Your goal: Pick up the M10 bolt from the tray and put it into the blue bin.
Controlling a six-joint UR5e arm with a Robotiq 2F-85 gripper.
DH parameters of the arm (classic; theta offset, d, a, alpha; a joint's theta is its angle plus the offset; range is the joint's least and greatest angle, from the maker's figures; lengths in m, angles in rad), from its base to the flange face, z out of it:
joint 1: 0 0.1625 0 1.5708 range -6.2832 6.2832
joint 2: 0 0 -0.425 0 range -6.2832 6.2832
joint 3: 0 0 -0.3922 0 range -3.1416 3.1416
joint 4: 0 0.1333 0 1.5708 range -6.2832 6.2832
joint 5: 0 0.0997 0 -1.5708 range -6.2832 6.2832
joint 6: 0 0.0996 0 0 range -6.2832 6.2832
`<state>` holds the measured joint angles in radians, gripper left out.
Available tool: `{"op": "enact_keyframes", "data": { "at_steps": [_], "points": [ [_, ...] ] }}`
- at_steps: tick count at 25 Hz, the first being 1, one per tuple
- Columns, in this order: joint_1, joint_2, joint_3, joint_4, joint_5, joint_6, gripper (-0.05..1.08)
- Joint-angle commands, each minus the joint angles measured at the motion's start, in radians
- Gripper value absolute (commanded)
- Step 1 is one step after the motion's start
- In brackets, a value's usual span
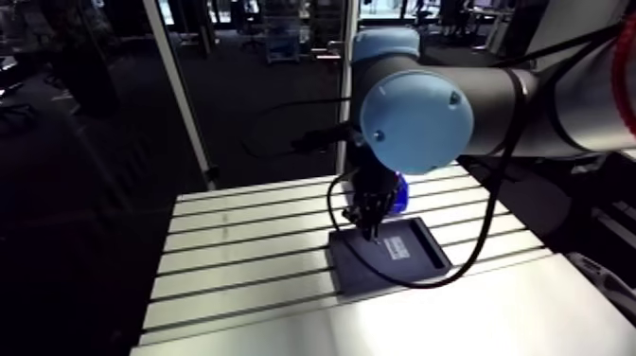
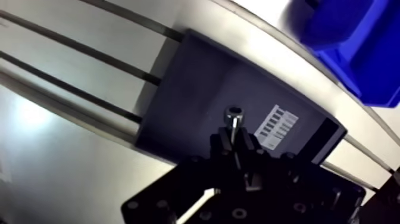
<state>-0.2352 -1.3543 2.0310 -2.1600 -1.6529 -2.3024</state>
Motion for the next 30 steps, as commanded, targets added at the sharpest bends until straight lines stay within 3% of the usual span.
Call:
{"op": "enact_keyframes", "data": {
  "at_steps": [1,8,10,12,13,18,21,27,30],
  "points": [
    [-0.009,-0.047,-0.045,0.05,0.0,-0.134,1.01],
    [-0.064,-0.064,-0.139,0.12,-0.002,-0.501,0.99],
    [-0.105,-0.065,-0.163,0.145,0.032,-0.581,1.01],
    [-0.127,-0.067,-0.192,0.148,0.095,-0.745,1.05],
    [-0.139,-0.065,-0.209,0.151,0.106,-0.797,1.06],
    [-0.17,-0.044,-0.265,0.163,0.103,-0.96,1.07],
    [-0.174,-0.012,-0.306,0.19,0.091,-1.08,1.07],
    [-0.176,0.059,-0.357,0.179,0.083,-1.166,1.07],
    [-0.173,0.113,-0.397,0.177,0.071,-1.182,1.06]
  ]
}}
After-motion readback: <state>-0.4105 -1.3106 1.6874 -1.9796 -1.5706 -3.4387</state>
